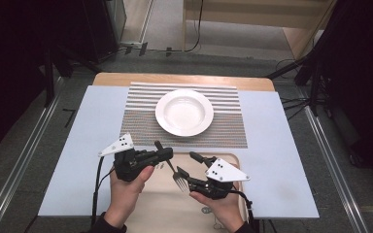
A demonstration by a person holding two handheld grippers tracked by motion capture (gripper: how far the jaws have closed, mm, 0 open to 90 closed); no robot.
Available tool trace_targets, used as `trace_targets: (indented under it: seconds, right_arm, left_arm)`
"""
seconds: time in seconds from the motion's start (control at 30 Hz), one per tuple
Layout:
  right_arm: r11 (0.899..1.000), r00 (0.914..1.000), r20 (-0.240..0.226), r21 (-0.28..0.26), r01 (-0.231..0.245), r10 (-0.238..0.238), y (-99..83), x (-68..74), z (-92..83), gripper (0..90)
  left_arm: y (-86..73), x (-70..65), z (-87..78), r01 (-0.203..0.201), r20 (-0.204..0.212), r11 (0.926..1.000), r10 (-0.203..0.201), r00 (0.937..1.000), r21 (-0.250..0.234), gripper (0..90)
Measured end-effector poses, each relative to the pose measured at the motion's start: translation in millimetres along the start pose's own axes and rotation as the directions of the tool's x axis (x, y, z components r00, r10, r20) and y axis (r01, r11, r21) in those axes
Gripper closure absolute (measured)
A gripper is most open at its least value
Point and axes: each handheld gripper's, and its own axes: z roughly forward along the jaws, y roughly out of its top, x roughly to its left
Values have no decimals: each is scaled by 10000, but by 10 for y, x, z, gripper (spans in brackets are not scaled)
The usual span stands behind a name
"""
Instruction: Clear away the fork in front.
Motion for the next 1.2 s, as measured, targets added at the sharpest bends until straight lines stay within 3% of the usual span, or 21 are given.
trace_targets:
  seconds: [0.13, 0.2, 0.37, 0.43, 0.6, 0.9, 1.2]
  right_arm:
    - [9995, 9984, 473, -77, -309, 313, 23, -99, -97, 68]
    - [9992, 9982, 465, -106, -377, 382, 15, -164, -146, 2]
    - [9978, 9947, 786, -134, -650, 659, -33, -326, -262, 0]
    - [9974, 9896, 1241, -71, -723, 726, -47, -372, -302, 0]
    - [9957, 9823, 1630, -190, -905, 924, -83, -503, -425, 0]
    - [9988, 9709, 2345, -53, -482, 481, -166, -691, -617, 0]
    - [9986, 9517, 3025, -60, -532, 526, -262, -863, -805, 0]
  left_arm:
    - [18, 22, -73, -5, -21, 10000, 5, 10000, -59, 869]
    - [24, 37, -98, 5, -8, 10000, -5, 10000, -68, 869]
    - [15, 46, -134, 17, -84, 10000, -17, 10000, 56, 869]
    - [12, 41, -146, -18, -131, 10000, 19, 9999, 90, 869]
    - [10, 34, -183, -138, -188, 9999, 140, 9997, 73, 869]
    - [4, 44, -267, -226, -133, 9997, 227, 9997, 98, 869]
    - [19, 69, -375, -185, 47, 9998, 184, 9998, 95, 869]
